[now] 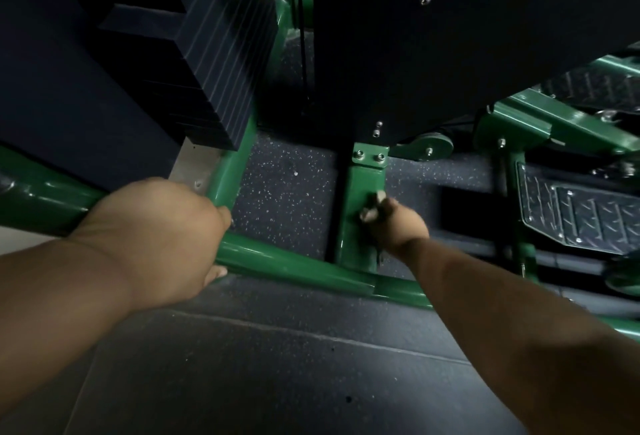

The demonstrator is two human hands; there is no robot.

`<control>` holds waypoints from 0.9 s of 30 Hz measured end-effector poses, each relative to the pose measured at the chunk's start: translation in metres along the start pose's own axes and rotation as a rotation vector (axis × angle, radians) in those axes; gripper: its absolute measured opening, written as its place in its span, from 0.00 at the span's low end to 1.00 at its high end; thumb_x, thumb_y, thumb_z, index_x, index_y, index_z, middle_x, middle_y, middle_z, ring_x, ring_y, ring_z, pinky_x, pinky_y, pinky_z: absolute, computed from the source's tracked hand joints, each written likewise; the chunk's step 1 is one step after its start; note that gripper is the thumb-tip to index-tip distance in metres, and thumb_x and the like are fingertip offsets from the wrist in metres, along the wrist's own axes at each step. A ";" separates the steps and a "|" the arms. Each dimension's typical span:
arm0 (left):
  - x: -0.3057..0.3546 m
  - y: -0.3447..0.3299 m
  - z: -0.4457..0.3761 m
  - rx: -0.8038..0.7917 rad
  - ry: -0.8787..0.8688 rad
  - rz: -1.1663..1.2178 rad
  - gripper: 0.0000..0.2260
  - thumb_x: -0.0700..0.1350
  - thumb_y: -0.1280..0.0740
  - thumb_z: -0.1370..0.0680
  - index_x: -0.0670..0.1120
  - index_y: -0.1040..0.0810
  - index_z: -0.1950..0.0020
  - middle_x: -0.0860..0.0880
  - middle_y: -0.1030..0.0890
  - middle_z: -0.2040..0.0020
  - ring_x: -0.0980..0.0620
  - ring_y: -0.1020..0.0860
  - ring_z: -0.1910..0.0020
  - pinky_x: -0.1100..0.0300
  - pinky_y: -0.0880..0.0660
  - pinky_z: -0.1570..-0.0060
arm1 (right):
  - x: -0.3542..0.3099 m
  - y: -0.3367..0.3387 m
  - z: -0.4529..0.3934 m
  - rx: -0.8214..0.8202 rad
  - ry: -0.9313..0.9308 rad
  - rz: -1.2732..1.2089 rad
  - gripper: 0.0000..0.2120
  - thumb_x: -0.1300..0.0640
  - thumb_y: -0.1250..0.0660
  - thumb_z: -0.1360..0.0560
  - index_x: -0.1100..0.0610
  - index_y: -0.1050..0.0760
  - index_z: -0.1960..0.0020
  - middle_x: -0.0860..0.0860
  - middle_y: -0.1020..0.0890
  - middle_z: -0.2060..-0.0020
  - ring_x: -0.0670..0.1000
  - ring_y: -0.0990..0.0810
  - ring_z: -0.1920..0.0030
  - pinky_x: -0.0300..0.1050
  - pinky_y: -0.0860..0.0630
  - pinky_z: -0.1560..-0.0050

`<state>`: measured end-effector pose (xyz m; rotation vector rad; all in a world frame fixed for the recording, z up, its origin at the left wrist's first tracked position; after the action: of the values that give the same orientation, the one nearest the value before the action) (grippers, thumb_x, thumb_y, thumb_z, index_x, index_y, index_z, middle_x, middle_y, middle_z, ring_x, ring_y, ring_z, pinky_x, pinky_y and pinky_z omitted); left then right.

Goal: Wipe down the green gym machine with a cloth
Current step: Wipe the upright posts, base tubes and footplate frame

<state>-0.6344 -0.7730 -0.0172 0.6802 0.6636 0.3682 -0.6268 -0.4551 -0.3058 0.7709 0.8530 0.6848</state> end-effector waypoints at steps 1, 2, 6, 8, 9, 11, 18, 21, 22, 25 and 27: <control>0.000 0.000 -0.001 0.002 -0.001 0.001 0.22 0.71 0.42 0.21 0.56 0.28 0.39 0.55 0.34 0.61 0.51 0.31 0.58 0.53 0.33 0.60 | -0.010 0.016 -0.012 0.075 0.027 0.016 0.24 0.37 0.37 0.20 0.45 0.31 0.28 0.57 0.17 0.42 0.62 0.17 0.48 0.49 0.22 0.48; 0.000 0.000 -0.002 0.001 -0.002 0.000 0.21 0.71 0.42 0.21 0.57 0.28 0.39 0.55 0.34 0.61 0.51 0.31 0.58 0.54 0.33 0.60 | -0.022 0.031 -0.024 0.142 0.062 0.014 0.25 0.38 0.37 0.20 0.43 0.34 0.25 0.59 0.20 0.41 0.63 0.17 0.49 0.51 0.21 0.48; 0.001 -0.002 -0.002 0.011 0.000 0.002 0.20 0.70 0.43 0.21 0.57 0.30 0.41 0.55 0.34 0.61 0.51 0.31 0.57 0.53 0.34 0.59 | -0.078 0.052 -0.072 0.190 0.254 0.163 0.29 0.48 0.34 0.18 0.36 0.40 0.21 0.60 0.29 0.39 0.63 0.23 0.48 0.57 0.22 0.44; 0.001 -0.002 -0.001 0.027 0.000 0.007 0.18 0.70 0.43 0.21 0.57 0.32 0.44 0.55 0.33 0.60 0.50 0.30 0.57 0.53 0.33 0.58 | -0.087 0.043 -0.088 0.115 0.237 0.320 0.32 0.52 0.34 0.19 0.35 0.41 0.21 0.59 0.31 0.35 0.65 0.25 0.40 0.59 0.22 0.41; 0.001 -0.002 -0.001 0.034 -0.002 -0.001 0.18 0.70 0.43 0.21 0.57 0.33 0.45 0.55 0.32 0.59 0.50 0.30 0.57 0.53 0.33 0.58 | -0.086 0.038 -0.092 0.085 0.201 0.365 0.34 0.55 0.34 0.20 0.36 0.42 0.20 0.58 0.32 0.34 0.64 0.26 0.37 0.60 0.23 0.40; 0.001 -0.004 -0.002 0.039 -0.001 -0.017 0.18 0.70 0.43 0.21 0.57 0.32 0.44 0.55 0.32 0.59 0.50 0.30 0.57 0.52 0.34 0.57 | -0.081 0.031 -0.095 0.090 0.136 0.369 0.34 0.60 0.34 0.22 0.41 0.41 0.20 0.57 0.31 0.34 0.63 0.28 0.35 0.61 0.23 0.39; 0.000 -0.007 -0.004 0.066 0.009 0.005 0.21 0.71 0.42 0.22 0.56 0.29 0.41 0.55 0.30 0.58 0.50 0.31 0.58 0.52 0.34 0.58 | -0.053 0.040 -0.096 0.232 -0.042 0.293 0.21 0.59 0.33 0.24 0.55 0.28 0.30 0.57 0.36 0.31 0.63 0.25 0.38 0.58 0.21 0.40; -0.001 -0.007 -0.004 0.077 0.015 0.011 0.22 0.71 0.41 0.23 0.56 0.28 0.41 0.55 0.25 0.55 0.50 0.27 0.57 0.53 0.33 0.58 | -0.037 0.051 -0.099 0.203 -0.106 0.119 0.20 0.53 0.36 0.23 0.52 0.25 0.31 0.59 0.29 0.29 0.62 0.22 0.37 0.56 0.23 0.38; -0.001 -0.007 -0.004 0.080 0.015 0.012 0.22 0.71 0.41 0.23 0.56 0.27 0.41 0.55 0.25 0.56 0.50 0.27 0.57 0.53 0.33 0.58 | -0.027 0.057 -0.099 0.248 -0.155 0.030 0.19 0.50 0.37 0.23 0.52 0.24 0.33 0.59 0.26 0.30 0.62 0.22 0.37 0.55 0.24 0.38; 0.000 -0.007 -0.004 0.095 0.005 0.030 0.21 0.70 0.41 0.22 0.56 0.27 0.41 0.55 0.31 0.59 0.50 0.29 0.59 0.54 0.30 0.58 | -0.001 0.069 -0.089 0.338 -0.248 -0.094 0.18 0.54 0.38 0.21 0.53 0.28 0.32 0.62 0.28 0.31 0.66 0.21 0.39 0.54 0.25 0.42; -0.001 -0.008 -0.005 0.111 0.008 0.046 0.21 0.70 0.41 0.23 0.57 0.27 0.42 0.55 0.33 0.61 0.51 0.30 0.60 0.55 0.28 0.57 | 0.000 0.071 -0.088 0.325 -0.207 -0.070 0.20 0.57 0.37 0.22 0.52 0.32 0.31 0.63 0.26 0.33 0.68 0.20 0.42 0.55 0.26 0.46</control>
<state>-0.6373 -0.7768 -0.0252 0.8008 0.6802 0.3792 -0.7172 -0.3894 -0.2859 1.0788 0.8062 0.3988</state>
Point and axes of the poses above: each hand's wrist, its own z-axis away from the middle knuckle, its own y-axis out of the back of the hand, x = y × z, the point moved 5 cm from there along -z, towards the middle knuckle
